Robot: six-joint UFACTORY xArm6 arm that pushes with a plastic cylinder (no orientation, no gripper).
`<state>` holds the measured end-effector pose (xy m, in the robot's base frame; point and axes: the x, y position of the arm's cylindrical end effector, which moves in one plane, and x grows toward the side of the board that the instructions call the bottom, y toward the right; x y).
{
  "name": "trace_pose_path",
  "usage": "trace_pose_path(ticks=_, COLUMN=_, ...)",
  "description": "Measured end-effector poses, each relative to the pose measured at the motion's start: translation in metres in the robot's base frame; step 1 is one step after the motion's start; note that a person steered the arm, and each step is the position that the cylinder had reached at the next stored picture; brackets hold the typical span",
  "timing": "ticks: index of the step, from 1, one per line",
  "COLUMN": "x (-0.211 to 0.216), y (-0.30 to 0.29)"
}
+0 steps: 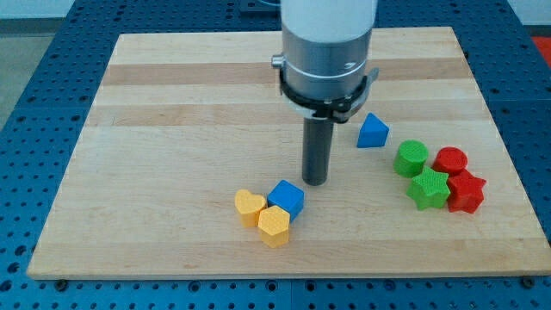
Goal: Move the green circle towards the top right
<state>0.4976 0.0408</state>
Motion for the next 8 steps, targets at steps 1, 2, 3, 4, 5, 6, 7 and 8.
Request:
trace_pose_path(ticks=1, x=-0.019, y=0.026)
trace_pose_path(ticks=2, x=-0.032, y=0.060)
trace_pose_path(ticks=3, x=-0.046, y=0.077)
trace_pose_path(ticks=4, x=-0.059, y=0.081)
trace_pose_path(ticks=5, x=-0.064, y=0.103)
trace_pose_path(ticks=6, x=-0.076, y=0.122)
trace_pose_path(ticks=7, x=-0.087, y=0.119)
trace_pose_path(ticks=8, x=-0.094, y=0.101)
